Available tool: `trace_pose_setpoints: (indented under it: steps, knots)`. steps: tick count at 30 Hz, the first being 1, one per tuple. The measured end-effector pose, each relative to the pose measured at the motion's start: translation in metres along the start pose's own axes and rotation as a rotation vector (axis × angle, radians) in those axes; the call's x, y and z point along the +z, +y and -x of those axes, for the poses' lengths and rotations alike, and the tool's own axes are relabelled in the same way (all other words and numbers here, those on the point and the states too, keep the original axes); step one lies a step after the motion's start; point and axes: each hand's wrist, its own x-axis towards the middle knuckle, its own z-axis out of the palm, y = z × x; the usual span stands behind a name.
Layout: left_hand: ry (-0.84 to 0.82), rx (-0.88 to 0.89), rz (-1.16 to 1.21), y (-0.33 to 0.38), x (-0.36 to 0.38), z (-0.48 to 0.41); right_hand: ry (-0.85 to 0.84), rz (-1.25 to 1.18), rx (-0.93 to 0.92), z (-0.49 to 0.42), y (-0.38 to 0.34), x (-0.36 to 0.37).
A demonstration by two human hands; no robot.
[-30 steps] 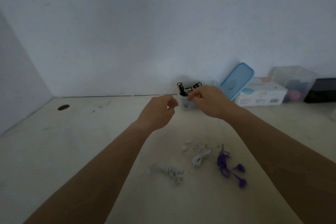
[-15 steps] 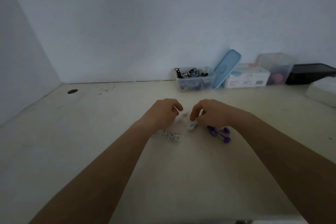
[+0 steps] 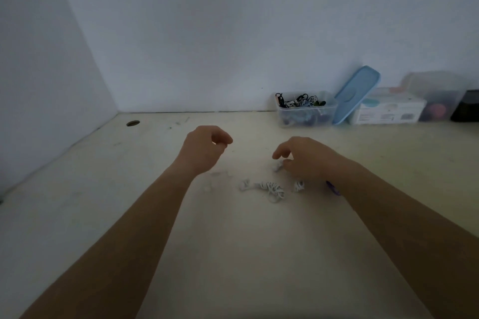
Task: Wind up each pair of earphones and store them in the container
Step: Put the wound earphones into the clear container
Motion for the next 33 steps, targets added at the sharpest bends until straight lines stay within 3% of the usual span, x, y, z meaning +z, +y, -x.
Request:
trace_pose_setpoints:
  steps: [8, 13, 17, 27, 33]
  knots:
    - [-0.009, -0.068, 0.022, -0.017, 0.000, -0.001, 0.123, -0.111, -0.047, -0.013, -0.001, 0.012]
    - [-0.312, 0.033, -0.131, -0.015, -0.004, 0.002, 0.235, -0.349, -0.078, -0.020, -0.006, 0.007]
    - [-0.398, 0.084, -0.248, -0.009, 0.000, 0.006, 0.235, -0.477, -0.059, -0.021, -0.007, 0.012]
    - [-0.368, 0.137, -0.317, -0.004, 0.004, 0.009, 0.233, -0.754, -0.008, -0.014, -0.008, 0.023]
    - [-0.141, 0.111, 0.000, 0.001, 0.010, 0.016, 0.285, -0.890, -0.039, -0.005, -0.006, 0.020]
